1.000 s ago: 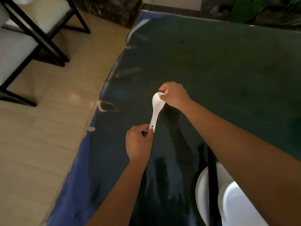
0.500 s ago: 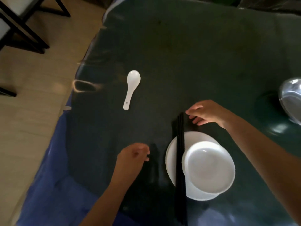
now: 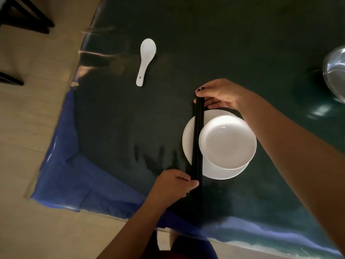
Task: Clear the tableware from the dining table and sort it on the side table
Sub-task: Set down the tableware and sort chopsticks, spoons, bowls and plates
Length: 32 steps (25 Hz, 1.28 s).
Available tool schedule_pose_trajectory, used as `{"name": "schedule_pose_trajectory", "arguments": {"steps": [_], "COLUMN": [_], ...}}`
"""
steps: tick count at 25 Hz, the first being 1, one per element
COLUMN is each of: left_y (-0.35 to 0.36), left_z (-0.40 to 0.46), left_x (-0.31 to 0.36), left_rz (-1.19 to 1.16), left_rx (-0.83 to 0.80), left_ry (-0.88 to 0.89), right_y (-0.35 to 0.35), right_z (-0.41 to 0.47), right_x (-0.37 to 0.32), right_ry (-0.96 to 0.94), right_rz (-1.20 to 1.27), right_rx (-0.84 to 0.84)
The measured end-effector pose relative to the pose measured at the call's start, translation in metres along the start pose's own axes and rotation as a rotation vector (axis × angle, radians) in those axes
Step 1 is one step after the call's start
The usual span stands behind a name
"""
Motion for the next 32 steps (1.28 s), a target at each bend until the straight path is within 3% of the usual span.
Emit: {"name": "schedule_pose_trajectory", "arguments": {"steps": [7, 15, 24, 28, 30, 32], "left_y": [0.023, -0.035, -0.155, -0.209, -0.233, -0.251], "left_z": [-0.009, 0.005, 0.051, 0.078, 0.089, 0.092], "left_x": [0.009, 0.022, 0.07, 0.086, 0.091, 0.1], "left_rz": [-0.353, -0.594, -0.922, -0.839, -0.61, -0.235], "left_rx": [-0.177, 0.037, 0.341, 0.481, 0.596, 0.694], "left_ry": [0.003, 0.159, 0.315, 0.349, 0.365, 0.408], "right_y": [0.002, -0.013, 0.016, 0.034, 0.044, 0.052], "right_z": [0.003, 0.015, 0.064, 0.103, 0.123, 0.142], "right_x": [-0.005, -0.044, -0.177, -0.221, -0.236, -0.244], "right_ry": [-0.058, -0.111, -0.202, -0.17, -0.138, -0.098], "right_rz": [0.094, 0.298, 0.396, 0.395, 0.382, 0.358], "right_rx": [-0.049, 0.03, 0.065, 0.096, 0.112, 0.137]}}
Point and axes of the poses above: each hand's wrist, its own z-axis towards the middle knuckle, its own y-axis out of the palm, x = y × z, the point moved 6 cm from there along z, towards the middle knuckle, and after that the axes turned 8 degrees about y, right-handed, at the moved point
